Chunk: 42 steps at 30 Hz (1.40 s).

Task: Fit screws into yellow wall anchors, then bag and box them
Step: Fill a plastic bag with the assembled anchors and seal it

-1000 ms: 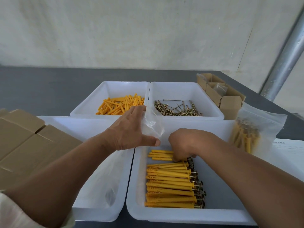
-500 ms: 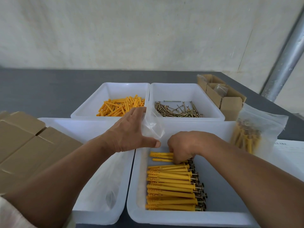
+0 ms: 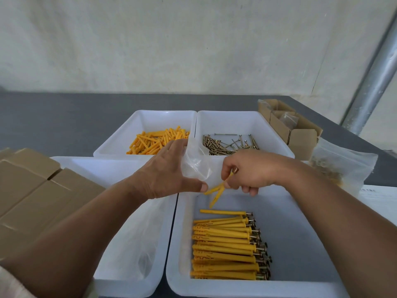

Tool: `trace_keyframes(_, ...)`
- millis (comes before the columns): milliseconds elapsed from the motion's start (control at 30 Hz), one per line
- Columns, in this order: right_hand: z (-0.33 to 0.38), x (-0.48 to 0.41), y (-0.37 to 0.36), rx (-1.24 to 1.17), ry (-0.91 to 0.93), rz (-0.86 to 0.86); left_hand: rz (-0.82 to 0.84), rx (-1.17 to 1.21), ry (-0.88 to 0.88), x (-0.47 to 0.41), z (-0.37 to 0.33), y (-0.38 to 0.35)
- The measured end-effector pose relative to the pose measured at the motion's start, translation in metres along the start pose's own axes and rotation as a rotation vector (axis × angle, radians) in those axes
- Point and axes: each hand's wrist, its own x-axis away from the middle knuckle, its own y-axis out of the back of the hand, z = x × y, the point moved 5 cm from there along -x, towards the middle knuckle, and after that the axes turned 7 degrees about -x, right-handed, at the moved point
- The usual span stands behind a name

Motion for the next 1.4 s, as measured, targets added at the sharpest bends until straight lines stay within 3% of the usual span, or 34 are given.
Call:
trace_keyframes(233,0.006,0.019,0.050,-0.262,0.194,-0.439,-0.010,0.009,0.024,0.001,0.005,0.004)
trace_keyframes(333,0.009,0.027,0.060,-0.416,0.285,-0.534,-0.004,0.011,0.034,0.000,0.005,0.005)
trace_keyframes(433,0.014,0.033,0.062,-0.467,0.344,-0.535,-0.003,0.007,0.030,0.000,0.004,0.005)
trace_keyframes(700,0.031,0.030,0.043,-0.182,0.392,-0.474,-0.038,-0.062,-0.018,0.003,-0.003,0.006)
trace_keyframes(933,0.048,0.026,0.018,-0.128,0.460,-0.403,-0.052,-0.133,-0.096,0.006,-0.017,0.004)
trace_keyframes(1300,0.059,0.028,0.015,-0.119,0.547,-0.570,-0.098,-0.119,-0.134,0.008,-0.022,0.007)
trace_keyframes(1400,0.056,0.023,0.010,-0.036,0.476,-0.457,-0.089,-0.120,-0.140,0.008,-0.022,0.007)
